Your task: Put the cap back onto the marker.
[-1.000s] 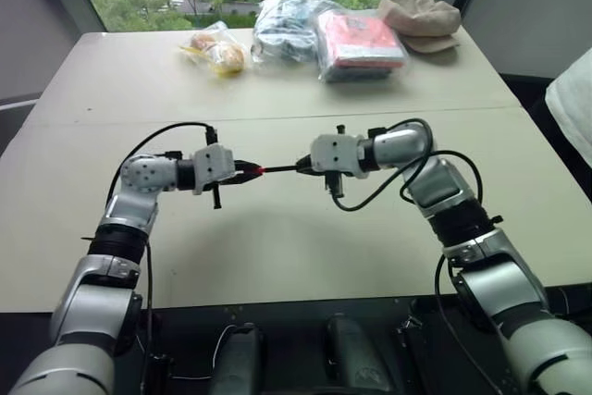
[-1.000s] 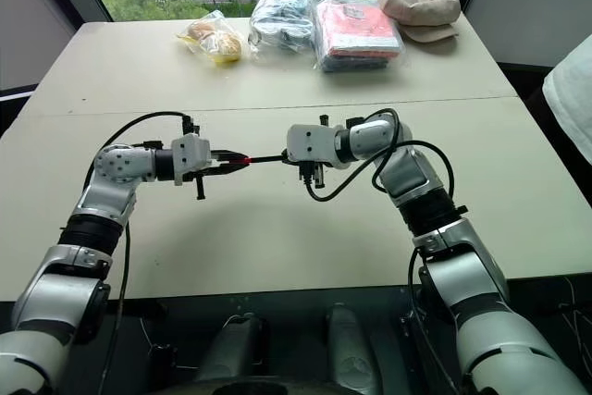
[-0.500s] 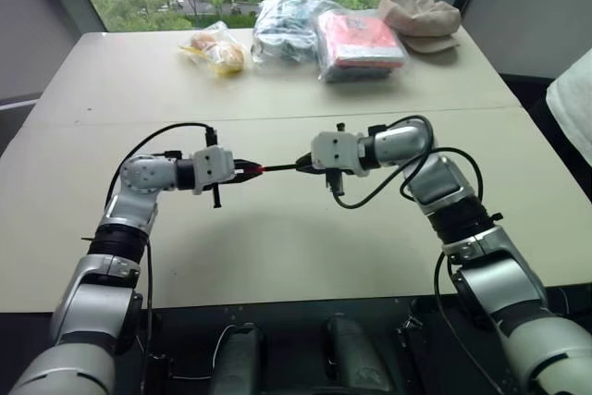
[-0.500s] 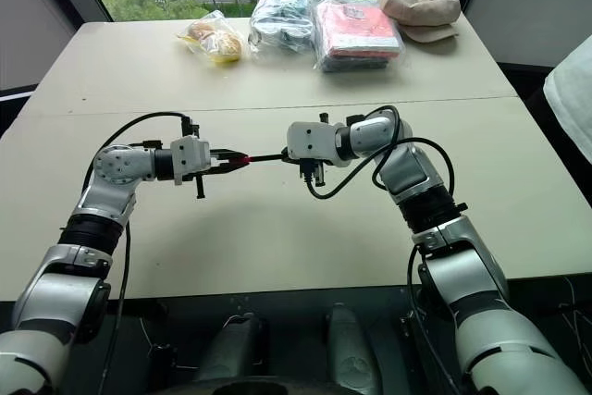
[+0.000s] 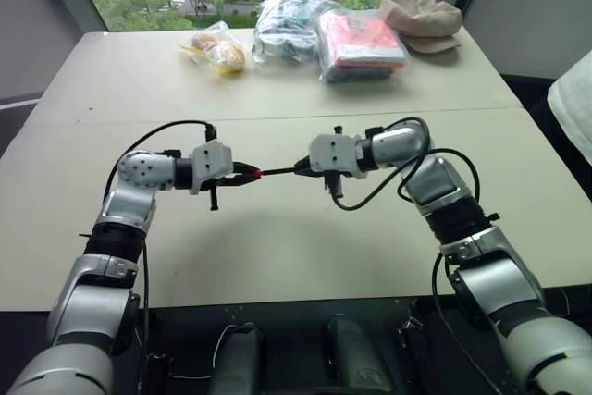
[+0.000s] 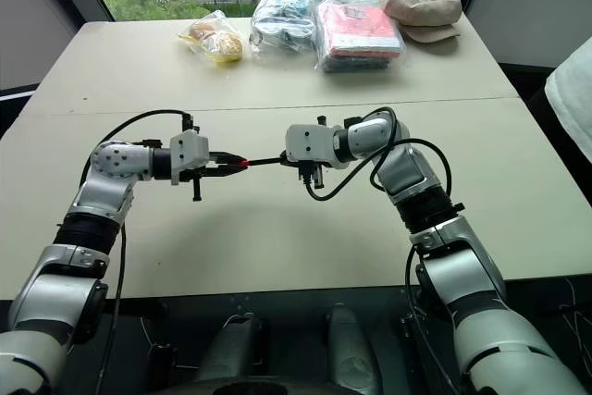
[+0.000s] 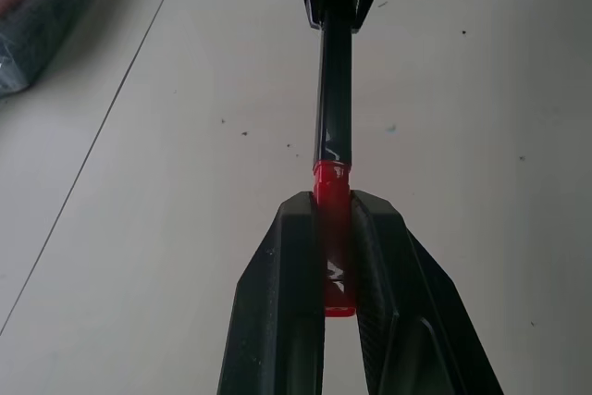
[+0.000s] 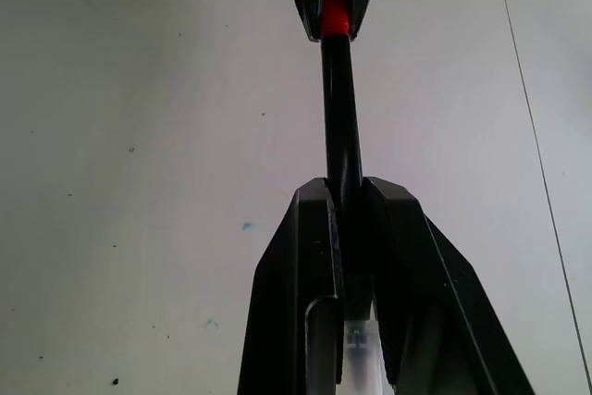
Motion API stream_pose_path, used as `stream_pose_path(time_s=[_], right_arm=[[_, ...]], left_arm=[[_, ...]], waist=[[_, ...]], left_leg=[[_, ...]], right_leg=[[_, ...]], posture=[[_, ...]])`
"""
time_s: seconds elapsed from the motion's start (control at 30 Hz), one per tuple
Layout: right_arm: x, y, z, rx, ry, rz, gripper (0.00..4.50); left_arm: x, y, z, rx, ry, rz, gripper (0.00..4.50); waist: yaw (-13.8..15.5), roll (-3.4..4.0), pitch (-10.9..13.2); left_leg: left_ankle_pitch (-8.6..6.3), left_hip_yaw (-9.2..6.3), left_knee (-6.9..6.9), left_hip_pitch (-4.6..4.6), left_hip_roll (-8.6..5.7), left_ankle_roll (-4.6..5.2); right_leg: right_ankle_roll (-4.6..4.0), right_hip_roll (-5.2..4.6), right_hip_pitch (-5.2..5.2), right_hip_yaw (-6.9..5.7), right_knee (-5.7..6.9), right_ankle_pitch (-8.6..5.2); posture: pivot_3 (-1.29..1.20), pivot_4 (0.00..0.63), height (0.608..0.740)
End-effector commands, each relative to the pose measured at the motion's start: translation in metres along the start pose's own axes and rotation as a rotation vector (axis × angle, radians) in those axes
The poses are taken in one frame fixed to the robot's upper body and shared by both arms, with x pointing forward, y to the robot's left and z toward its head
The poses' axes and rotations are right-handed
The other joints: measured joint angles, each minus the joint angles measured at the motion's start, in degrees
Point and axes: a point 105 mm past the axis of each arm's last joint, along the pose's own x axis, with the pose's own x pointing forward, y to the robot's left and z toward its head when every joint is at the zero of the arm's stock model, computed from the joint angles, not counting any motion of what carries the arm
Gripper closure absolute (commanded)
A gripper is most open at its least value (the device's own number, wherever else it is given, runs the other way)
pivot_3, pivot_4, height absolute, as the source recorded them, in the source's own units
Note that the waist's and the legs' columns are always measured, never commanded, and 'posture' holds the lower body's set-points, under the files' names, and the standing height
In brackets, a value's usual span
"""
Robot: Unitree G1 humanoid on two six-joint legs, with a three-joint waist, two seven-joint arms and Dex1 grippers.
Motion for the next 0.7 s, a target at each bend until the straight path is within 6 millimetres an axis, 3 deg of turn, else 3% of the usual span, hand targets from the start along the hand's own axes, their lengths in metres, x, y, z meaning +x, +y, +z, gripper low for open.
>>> stream_pose_path(time_s=[0.03, 0.17, 0.7], right_arm=[[0.015, 0.002, 0.033, -0.095, -0.104, 0.032, 4.44], [0.015, 0.001, 0.033, -0.095, -0.101, 0.029, 4.44], [0.023, 0.001, 0.027, -0.085, -0.074, 0.029, 4.44]], left_arm=[[0.015, 0.013, 0.041, 0.202, -0.097, 0.013, 4.5], [0.017, 0.014, 0.042, 0.271, -0.092, 0.032, 4.5], [0.028, 0.014, 0.051, 0.24, -0.118, 0.031, 4.5]], waist=[[0.0, 0.0, 0.0], [0.0, 0.0, 0.0], [0.0, 0.0, 0.0]], left_leg=[[0.0, 0.0, 0.0, 0.0, 0.0, 0.0], [0.0, 0.0, 0.0, 0.0, 0.0, 0.0], [0.0, 0.0, 0.0, 0.0, 0.0, 0.0]], right_leg=[[0.0, 0.0, 0.0, 0.0, 0.0, 0.0], [0.0, 0.0, 0.0, 0.0, 0.0, 0.0], [0.0, 0.01, 0.0, 0.0, 0.01, 0.0]], posture=[[0.0, 0.15, 0.74], [0.0, 0.15, 0.74], [0.0, 0.15, 0.74]])
